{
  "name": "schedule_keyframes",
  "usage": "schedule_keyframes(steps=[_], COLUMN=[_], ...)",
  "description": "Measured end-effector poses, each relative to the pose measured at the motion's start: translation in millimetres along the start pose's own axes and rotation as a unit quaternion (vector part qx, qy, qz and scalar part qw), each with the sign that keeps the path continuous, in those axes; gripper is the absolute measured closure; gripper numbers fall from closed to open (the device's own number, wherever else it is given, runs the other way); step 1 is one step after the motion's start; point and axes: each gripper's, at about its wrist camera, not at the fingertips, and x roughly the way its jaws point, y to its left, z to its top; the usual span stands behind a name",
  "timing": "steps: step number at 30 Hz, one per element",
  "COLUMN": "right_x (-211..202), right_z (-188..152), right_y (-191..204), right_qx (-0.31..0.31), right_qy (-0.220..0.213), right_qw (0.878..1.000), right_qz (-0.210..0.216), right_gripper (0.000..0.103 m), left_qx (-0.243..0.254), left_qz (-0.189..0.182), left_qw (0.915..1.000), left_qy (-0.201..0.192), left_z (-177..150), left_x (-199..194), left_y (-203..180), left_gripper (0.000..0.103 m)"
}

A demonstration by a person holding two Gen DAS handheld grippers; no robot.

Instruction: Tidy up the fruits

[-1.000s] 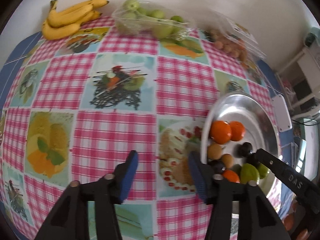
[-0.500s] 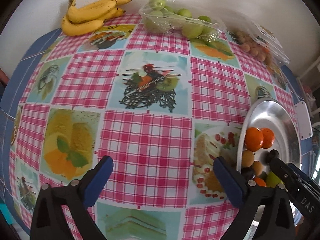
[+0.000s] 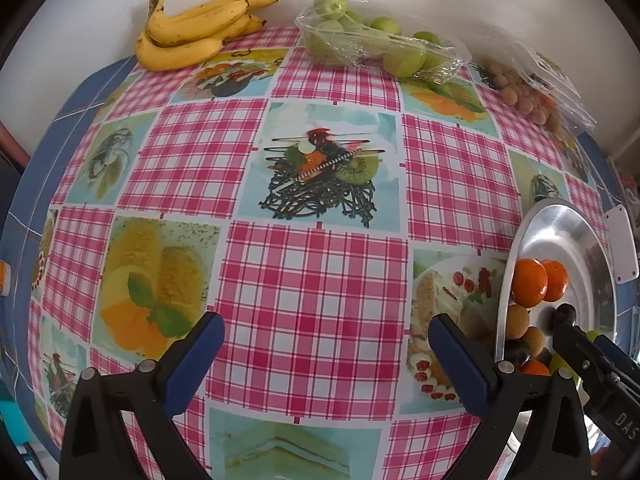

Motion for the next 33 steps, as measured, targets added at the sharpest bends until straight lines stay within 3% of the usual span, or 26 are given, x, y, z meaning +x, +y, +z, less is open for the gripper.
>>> schedule_keyframes(steps=[3,21,28,33], right_x=[3,1,-3,-5], right_z=[-1,-1,0,0], right_y=[-1,2,2,3], right_qx=[0.005,0.006,0.004,-0.002], right_qy=[0.006,0.002,-0.012,-0.019], right_qw=[1.000,1.000,1.000,1.000], right_qz=[-0.006,0.003,0.011,0.011], right_gripper=[0.000,0.000,0.000,0.000], left_qx=[-0.002,0.001,0.021,0.027], left_qz=[0.004,0.011,0.034,0.017], left_qw=[1.0000,0.9998,0.9975,0.9976], left_qy=[0.000,-0.017,-0.059,-0.061], left_z=[1,2,5,4], left_x=[0,-5,-14,-15], left_y=[1,-1,-4,-4], left_gripper=[0.000,0.000,0.000,0.000])
